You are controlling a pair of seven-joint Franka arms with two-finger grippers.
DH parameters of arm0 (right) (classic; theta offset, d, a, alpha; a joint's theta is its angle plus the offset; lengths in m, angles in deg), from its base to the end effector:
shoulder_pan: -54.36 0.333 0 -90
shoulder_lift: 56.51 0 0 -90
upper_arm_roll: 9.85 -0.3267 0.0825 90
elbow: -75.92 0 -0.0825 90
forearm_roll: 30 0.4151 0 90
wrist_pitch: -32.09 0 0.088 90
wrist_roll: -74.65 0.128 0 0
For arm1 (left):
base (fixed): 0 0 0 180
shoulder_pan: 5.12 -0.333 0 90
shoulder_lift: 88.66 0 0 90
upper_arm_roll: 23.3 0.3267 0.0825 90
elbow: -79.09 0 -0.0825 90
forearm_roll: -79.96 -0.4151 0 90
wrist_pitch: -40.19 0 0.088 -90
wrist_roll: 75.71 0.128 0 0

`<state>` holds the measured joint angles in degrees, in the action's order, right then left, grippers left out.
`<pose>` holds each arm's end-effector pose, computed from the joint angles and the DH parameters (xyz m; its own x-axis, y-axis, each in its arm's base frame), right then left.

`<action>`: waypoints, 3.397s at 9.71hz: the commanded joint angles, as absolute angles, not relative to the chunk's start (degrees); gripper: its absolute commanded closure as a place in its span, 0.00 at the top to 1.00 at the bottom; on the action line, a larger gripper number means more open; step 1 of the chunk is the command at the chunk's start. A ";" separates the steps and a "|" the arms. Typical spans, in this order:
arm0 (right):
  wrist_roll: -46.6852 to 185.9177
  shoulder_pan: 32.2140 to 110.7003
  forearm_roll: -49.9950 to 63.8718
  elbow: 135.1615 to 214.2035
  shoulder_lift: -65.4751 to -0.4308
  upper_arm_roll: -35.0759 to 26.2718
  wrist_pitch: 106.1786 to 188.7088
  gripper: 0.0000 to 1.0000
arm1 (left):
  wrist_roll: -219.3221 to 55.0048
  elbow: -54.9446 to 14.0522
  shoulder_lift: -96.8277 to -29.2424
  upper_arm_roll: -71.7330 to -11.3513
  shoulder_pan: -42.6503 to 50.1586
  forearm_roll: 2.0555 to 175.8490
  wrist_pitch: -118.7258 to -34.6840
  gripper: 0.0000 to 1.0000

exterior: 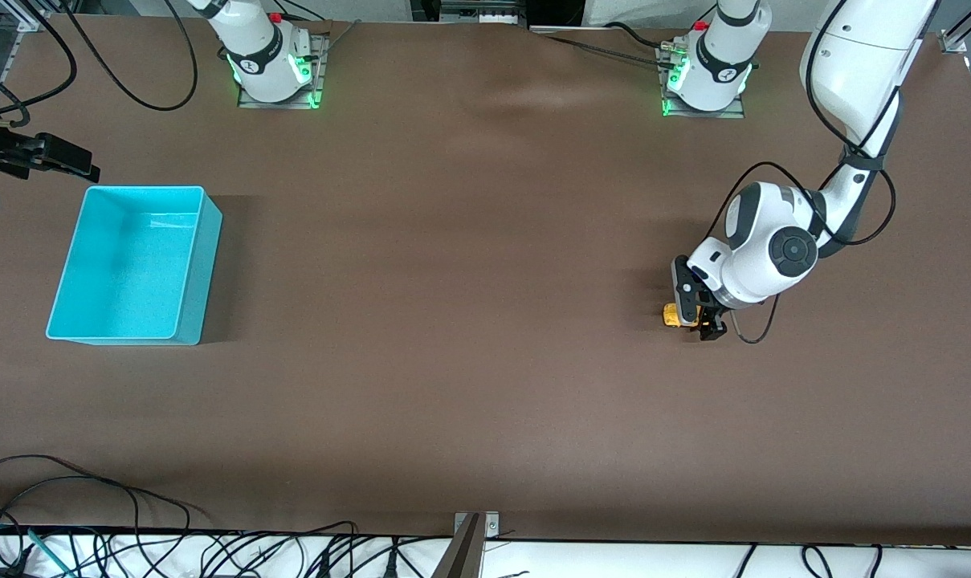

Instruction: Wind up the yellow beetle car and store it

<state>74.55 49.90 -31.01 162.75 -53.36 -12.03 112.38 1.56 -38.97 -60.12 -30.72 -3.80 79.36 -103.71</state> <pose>0.5800 -0.0262 0.5964 0.9849 -0.0401 -0.1683 -0.0381 -0.9992 0.0152 0.6012 -0.0942 0.1499 0.0764 -0.9961 0.0451 -0.9958 -0.0739 0.0543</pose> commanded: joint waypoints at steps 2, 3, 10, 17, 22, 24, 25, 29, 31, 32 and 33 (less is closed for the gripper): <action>73.95 49.79 -30.79 162.32 -53.52 -12.05 111.80 1.00 | 2.69 -38.24 -59.30 -30.78 -4.33 78.56 -104.21 0.83; 73.95 49.79 -30.79 162.32 -53.52 -12.05 111.80 1.00 | 2.69 -38.24 -59.30 -30.78 -4.24 78.55 -104.21 0.57; 73.95 49.79 -30.79 162.32 -53.52 -12.05 111.80 1.00 | 3.65 -38.16 -58.95 -30.69 -4.51 78.55 -104.03 0.16; 73.95 49.79 -30.79 162.32 -53.52 -12.05 111.80 1.00 | 6.29 -37.80 -57.99 -30.60 -6.69 78.64 -103.51 0.18; 74.03 49.79 -30.79 162.32 -53.52 -12.05 111.80 1.00 | 14.19 -37.63 -56.75 -30.51 -15.03 78.64 -103.42 0.19; 74.03 49.79 -30.79 162.32 -53.52 -12.05 111.80 1.00 | 19.89 -35.88 -55.62 -30.42 -18.37 78.64 -103.42 0.19; 74.03 49.79 -30.79 162.32 -53.52 -12.05 111.80 1.00 | 22.18 -35.09 -54.83 -30.42 -20.04 78.64 -103.42 0.19; 74.21 49.79 -30.79 162.32 -53.52 -12.05 111.80 1.00 | 26.06 -33.94 -54.12 -30.42 -22.52 78.64 -103.42 0.19; 74.21 49.79 -30.79 162.32 -53.52 -12.05 111.80 1.00 | 27.47 -33.50 -54.03 -30.42 -23.66 78.64 -103.42 0.19; 74.21 49.79 -30.79 162.32 -53.52 -12.05 111.80 1.00 | 27.56 -33.50 -54.03 -30.42 -23.84 78.64 -103.42 0.19; 74.21 49.79 -30.79 162.32 -53.52 -12.05 111.80 1.00 | 28.17 -33.50 -54.03 -30.42 -24.19 78.64 -103.42 0.19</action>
